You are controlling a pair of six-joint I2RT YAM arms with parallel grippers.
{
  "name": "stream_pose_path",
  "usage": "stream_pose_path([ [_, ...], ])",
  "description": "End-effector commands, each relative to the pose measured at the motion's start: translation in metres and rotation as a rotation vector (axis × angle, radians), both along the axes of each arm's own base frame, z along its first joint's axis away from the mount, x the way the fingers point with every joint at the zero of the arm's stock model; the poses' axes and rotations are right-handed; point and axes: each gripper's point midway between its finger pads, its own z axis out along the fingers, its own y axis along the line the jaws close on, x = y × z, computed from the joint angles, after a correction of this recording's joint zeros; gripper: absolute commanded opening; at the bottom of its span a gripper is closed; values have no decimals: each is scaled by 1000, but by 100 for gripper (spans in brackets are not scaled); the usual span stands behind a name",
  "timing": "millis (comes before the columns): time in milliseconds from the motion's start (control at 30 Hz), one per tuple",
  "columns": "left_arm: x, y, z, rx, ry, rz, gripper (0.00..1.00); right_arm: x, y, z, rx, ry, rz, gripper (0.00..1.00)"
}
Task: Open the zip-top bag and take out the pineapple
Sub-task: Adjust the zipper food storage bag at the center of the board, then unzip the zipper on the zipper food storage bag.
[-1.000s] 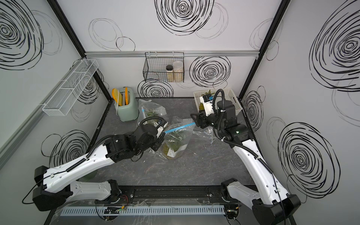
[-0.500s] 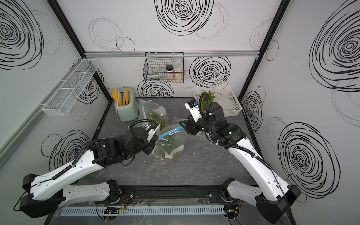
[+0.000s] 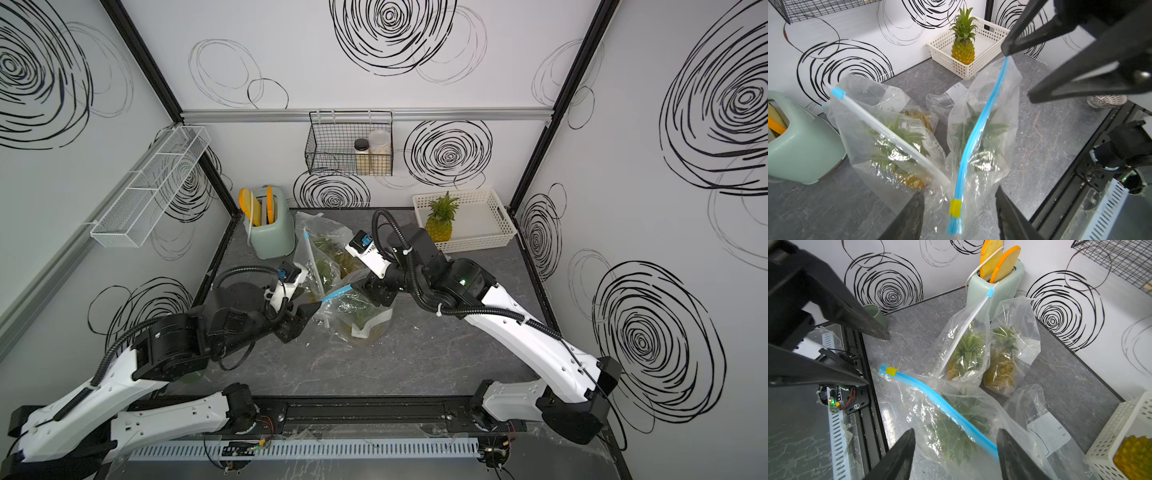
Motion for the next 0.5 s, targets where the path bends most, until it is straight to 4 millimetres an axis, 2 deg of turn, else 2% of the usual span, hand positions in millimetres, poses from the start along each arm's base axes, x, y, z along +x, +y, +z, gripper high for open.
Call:
stream_pose_path([
  [0, -11, 6, -13, -70, 49, 3, 59, -4, -2, 5, -23, -22, 25, 66],
  [200, -26, -8, -20, -212, 62, -95, 58, -7, 3, 9, -20, -8, 60, 64],
  [467, -13, -4, -31, -211, 92, -21, 56, -6, 8, 9, -37, -1, 75, 63],
])
